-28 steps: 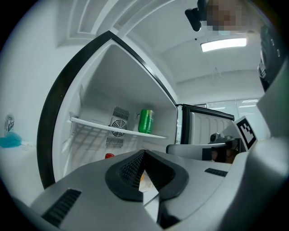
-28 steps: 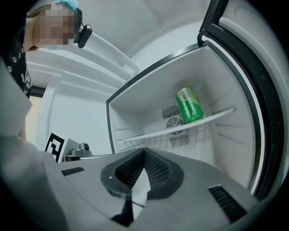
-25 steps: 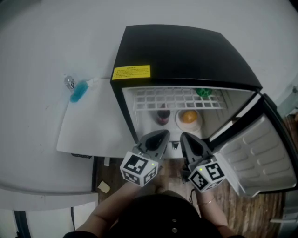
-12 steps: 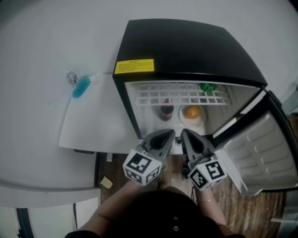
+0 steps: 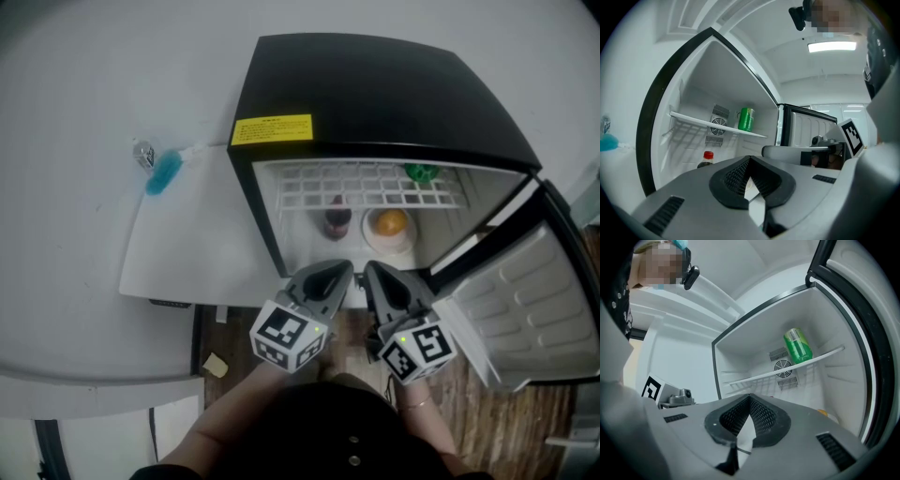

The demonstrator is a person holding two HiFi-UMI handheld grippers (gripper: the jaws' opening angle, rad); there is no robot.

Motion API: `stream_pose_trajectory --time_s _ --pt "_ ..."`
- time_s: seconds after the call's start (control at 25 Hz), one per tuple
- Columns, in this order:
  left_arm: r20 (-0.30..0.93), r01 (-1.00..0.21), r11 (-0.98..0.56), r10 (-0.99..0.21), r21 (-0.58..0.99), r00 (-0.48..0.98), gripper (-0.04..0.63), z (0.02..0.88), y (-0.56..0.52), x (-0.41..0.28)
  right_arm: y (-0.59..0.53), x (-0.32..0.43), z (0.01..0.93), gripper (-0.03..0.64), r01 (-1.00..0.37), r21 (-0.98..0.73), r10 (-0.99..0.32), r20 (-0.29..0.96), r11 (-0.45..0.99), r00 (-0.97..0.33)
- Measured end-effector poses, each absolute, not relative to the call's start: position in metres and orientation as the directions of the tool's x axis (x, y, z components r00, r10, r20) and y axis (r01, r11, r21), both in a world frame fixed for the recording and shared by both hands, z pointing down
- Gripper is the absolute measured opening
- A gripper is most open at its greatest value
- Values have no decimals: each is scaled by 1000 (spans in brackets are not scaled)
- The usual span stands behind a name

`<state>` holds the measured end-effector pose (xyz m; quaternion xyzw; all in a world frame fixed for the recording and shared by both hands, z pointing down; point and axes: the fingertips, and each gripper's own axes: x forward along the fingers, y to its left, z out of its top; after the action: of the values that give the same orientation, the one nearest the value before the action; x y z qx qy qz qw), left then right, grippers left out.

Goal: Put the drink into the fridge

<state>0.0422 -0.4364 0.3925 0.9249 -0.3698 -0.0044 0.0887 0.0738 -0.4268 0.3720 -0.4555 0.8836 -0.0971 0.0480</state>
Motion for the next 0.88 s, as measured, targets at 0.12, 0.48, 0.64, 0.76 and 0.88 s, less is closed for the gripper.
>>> stream_pose_trajectory --time_s 0.12,0.48,0.64,0.76,0.88 --pt "62 -678 -715 -679 168 732 5 394 -435 44 -426 73 372 8 -796 -208 -813 7 569 -583" --pt "82 -665 -722 -663 192 744 5 401 -433 46 -424 72 379 8 -795 -202 -807 34 572 -589" --pt "94 -666 -716 -663 209 743 5 406 -432 46 -422 72 381 8 -788 -204 -800 39 581 -599" --pt "97 -668 -714 -665 210 741 5 406 -433 46 -422 72 382 8 -788 -200 -798 43 583 -601" --pt "98 -670 -711 -667 212 739 5 406 -433 46 -421 72 383 8 -789 -199 -799 47 581 -599"
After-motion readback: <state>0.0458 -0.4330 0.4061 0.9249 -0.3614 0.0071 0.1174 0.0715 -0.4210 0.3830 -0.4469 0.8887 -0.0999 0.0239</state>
